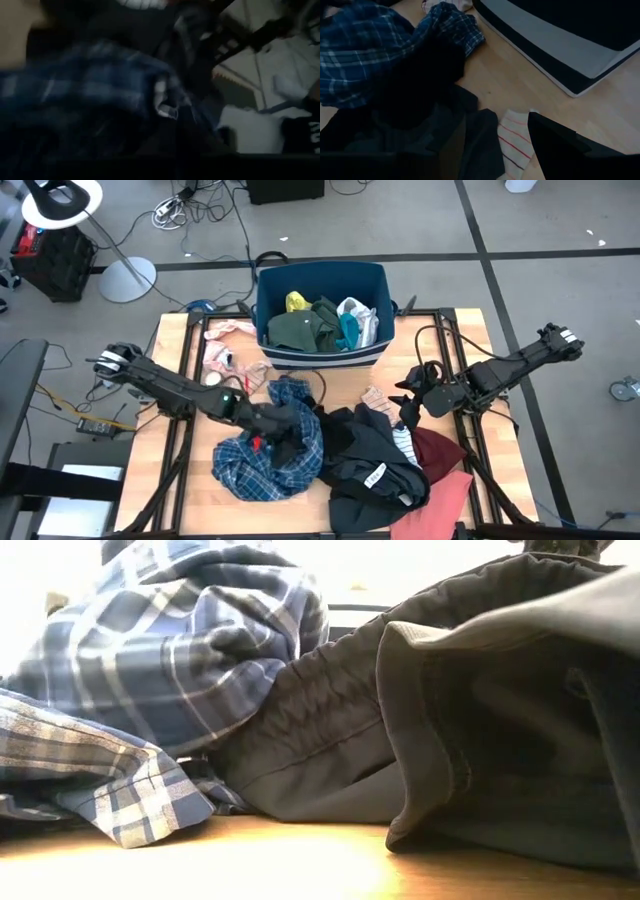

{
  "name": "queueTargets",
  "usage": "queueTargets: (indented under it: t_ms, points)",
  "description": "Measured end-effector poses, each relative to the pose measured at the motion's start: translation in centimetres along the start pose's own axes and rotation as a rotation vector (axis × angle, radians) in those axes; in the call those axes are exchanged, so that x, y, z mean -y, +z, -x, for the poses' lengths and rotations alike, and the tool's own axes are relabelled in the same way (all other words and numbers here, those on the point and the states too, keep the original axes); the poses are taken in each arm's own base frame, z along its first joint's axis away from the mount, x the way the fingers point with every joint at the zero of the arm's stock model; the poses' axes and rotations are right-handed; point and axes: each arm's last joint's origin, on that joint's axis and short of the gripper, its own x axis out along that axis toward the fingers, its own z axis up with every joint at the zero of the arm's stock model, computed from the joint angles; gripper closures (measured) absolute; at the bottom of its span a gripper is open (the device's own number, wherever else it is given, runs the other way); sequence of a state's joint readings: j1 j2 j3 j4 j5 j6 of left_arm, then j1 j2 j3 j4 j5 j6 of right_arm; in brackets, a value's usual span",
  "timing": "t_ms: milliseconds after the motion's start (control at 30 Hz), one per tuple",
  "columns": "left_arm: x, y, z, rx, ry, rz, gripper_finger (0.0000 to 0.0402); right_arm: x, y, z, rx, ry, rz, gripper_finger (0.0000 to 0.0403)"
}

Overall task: Sort clothes
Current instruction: Put the blue pants into the laundry organizer

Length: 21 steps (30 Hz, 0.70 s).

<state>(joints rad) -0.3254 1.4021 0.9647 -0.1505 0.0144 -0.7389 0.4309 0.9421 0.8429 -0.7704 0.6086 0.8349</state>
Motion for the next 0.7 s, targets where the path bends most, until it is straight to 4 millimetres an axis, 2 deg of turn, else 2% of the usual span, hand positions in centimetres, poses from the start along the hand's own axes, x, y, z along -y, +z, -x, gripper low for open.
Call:
queueTargets:
  t_ms: [200, 367, 533, 700]
  points:
    - [3.2, 3.7, 3.3, 0.111, -0.008, -0.145, 0.0399, 0.0, 0.0, 0.0, 0.000, -0.001, 0.001, 0.0186]
    - [6.3, 7.3, 7.4, 0.217, 0.059, -0.283, 0.0400, 0.0, 0.0, 0.0, 0.000, -0.002, 0.003, 0.0186]
    - [9.2, 10.9, 13.4, 0.347, 0.133, -0.390, 0.0401, 0.0, 0.0, 0.0, 0.010, -0.011, 0.007, 0.0186]
    - [10.9, 14.3, 20.3, 0.587, 0.262, -0.461, 0.0401, 0.1, 0.0, 0.0, 0.019, -0.020, 0.015, 0.0186]
